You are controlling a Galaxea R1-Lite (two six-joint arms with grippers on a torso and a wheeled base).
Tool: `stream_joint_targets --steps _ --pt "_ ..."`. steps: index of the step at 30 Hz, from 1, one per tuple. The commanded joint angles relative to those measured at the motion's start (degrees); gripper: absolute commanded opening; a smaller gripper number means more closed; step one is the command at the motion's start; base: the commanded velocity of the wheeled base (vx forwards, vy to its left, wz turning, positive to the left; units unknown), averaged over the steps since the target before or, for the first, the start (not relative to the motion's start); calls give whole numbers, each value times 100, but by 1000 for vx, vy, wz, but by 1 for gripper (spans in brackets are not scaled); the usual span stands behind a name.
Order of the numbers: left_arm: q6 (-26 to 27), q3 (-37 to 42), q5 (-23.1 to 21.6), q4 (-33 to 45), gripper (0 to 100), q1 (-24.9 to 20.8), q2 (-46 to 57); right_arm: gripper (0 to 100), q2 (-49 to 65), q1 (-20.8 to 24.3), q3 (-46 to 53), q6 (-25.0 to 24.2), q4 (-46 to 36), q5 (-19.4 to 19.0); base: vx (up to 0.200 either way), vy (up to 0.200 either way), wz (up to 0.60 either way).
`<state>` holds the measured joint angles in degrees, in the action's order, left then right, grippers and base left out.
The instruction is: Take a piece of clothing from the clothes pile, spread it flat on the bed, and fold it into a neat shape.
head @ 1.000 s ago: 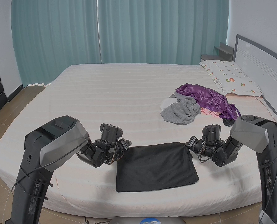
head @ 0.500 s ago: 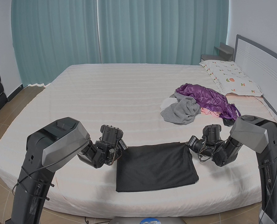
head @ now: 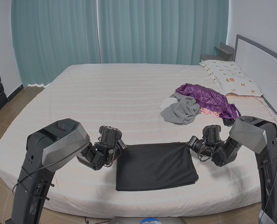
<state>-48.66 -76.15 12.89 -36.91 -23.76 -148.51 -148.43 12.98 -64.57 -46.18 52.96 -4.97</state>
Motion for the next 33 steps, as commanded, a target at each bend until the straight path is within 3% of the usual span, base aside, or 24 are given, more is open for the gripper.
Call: stream_joint_targets --steps 1,8,9,10,18,25,27,33 --pt "6 13 3 9 0 -6 6 0 -45 2 -55 -5 -5 5 0 0 0" --pt "-11 13 -5 17 0 3 15 0 -81 11 -55 12 -5 5 0 0 0" --pt "-20 13 -14 17 0 3 15 100 -81 11 -55 12 -5 5 0 0 0" --pt "-20 13 -14 17 100 -6 15 100 -81 20 -55 12 -5 5 0 0 0" --pt "-47 22 -14 -9 100 3 32 100 -1 11 15 -23 31 -4 0 0 0" --pt "-952 171 -93 -18 100 135 384 100 781 -68 1272 -163 822 -276 0 0 0" --pt "-1075 391 -199 -26 100 196 568 100 948 -41 1641 -155 953 -443 0 0 0" --pt "-1760 1208 -1192 -35 100 451 1342 100 1378 73 3513 135 1771 -1111 0 0 0"
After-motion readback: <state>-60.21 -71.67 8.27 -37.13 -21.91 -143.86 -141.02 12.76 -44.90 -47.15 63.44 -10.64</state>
